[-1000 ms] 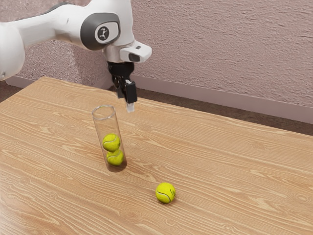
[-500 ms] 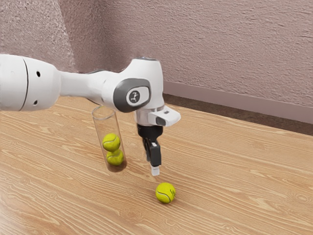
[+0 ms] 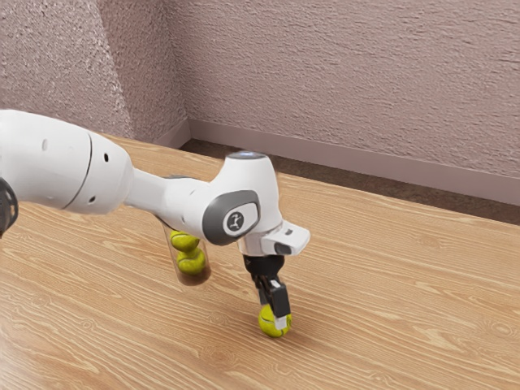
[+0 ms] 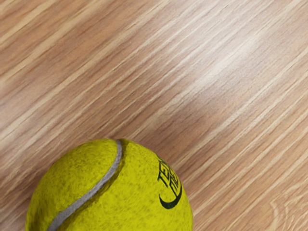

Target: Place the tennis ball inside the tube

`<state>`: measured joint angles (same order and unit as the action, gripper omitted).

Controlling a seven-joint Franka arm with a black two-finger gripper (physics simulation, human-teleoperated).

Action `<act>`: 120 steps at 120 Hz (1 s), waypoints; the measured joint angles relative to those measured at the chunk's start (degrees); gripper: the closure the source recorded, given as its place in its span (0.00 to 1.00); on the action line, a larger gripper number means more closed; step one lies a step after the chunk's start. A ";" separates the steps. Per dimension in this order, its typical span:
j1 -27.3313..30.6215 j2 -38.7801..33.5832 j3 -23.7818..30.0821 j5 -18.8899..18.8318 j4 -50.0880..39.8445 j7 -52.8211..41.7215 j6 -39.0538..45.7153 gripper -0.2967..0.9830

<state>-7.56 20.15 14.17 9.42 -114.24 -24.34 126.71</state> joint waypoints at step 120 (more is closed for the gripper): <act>4.04 -7.80 -1.12 -4.93 2.87 5.03 2.91 0.53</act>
<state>-3.52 12.35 13.05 4.49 -111.38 -19.31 129.62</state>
